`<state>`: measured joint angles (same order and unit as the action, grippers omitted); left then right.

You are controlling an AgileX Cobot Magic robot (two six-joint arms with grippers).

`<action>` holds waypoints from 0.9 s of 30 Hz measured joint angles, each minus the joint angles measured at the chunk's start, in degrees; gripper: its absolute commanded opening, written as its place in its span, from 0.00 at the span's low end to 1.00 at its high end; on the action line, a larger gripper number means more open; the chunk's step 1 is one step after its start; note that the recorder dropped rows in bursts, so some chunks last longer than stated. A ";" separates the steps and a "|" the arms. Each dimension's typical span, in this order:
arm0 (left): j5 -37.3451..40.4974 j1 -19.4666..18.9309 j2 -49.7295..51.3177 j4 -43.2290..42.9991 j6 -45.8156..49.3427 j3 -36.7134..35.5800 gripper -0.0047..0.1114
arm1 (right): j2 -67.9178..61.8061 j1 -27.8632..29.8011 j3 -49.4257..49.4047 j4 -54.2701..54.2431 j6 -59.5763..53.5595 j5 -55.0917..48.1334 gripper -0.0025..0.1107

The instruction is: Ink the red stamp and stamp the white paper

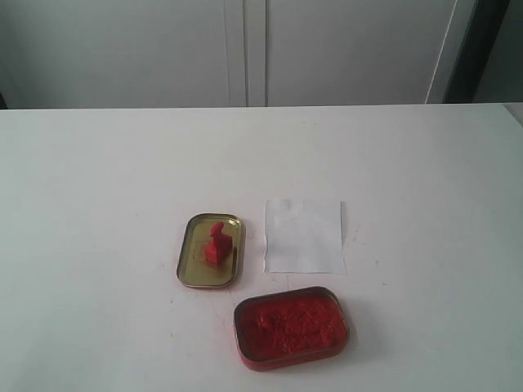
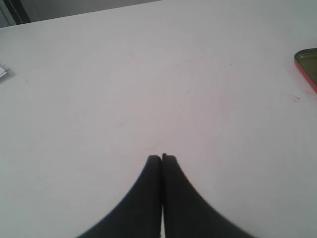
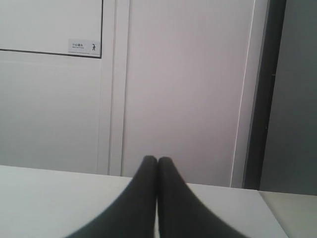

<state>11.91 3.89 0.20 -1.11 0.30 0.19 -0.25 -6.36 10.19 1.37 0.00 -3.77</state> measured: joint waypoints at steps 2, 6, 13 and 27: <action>0.00 0.00 0.00 0.00 0.00 0.00 0.04 | -0.99 0.00 1.23 0.00 0.00 -0.61 0.02; 0.00 0.00 0.00 0.00 0.00 0.00 0.04 | -4.22 0.00 3.58 0.00 0.00 -1.81 0.02; 0.00 0.00 0.00 0.00 0.00 0.00 0.04 | -10.94 0.00 8.66 0.00 0.90 -4.13 0.02; 0.00 0.00 0.00 0.00 0.00 0.00 0.04 | -33.72 0.00 24.50 -1.68 1.54 -20.86 0.02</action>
<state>11.91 3.89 0.20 -1.11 0.30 0.19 -33.97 -6.36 34.69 -0.30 1.54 -24.63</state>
